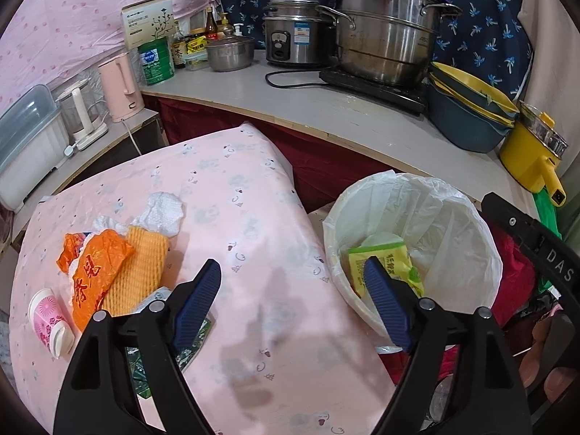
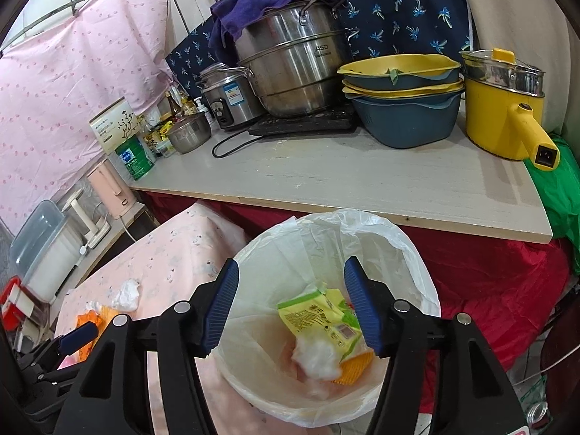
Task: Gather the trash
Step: 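Open the right tool to drop the plastic wrap into the bin, then move both open tools back over the remaining trash on the table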
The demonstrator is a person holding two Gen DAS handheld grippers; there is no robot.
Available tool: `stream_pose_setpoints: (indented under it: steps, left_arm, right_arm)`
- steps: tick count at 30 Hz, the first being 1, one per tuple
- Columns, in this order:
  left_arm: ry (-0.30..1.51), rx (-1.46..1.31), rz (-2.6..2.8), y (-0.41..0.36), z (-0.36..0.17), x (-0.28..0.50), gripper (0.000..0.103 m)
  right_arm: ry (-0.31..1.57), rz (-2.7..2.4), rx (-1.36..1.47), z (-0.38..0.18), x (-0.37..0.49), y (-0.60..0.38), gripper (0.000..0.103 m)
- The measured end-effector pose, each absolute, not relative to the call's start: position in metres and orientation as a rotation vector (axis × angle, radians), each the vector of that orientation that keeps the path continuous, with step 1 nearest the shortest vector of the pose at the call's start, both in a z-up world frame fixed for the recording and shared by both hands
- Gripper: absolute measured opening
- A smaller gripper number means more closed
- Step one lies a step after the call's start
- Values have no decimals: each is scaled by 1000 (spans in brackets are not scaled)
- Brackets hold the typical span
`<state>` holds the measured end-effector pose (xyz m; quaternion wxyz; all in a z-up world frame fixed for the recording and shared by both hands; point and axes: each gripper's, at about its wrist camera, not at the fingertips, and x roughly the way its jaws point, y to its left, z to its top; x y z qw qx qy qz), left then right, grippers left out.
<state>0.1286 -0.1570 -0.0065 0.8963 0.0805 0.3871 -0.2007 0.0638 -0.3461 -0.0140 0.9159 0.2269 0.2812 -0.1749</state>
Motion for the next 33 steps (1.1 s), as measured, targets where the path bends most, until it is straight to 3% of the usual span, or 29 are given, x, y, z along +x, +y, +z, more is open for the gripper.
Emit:
stream_pose_setpoints:
  steps: [13,33]
  left_arm:
    - [786,90,-328,-91,5,126,84]
    - [879,-122,20,101,-26,129,88]
  right_arm:
    - [586,-260,404,6,69,-282,62]
    - [703,-35,300,-14,87,-141,65]
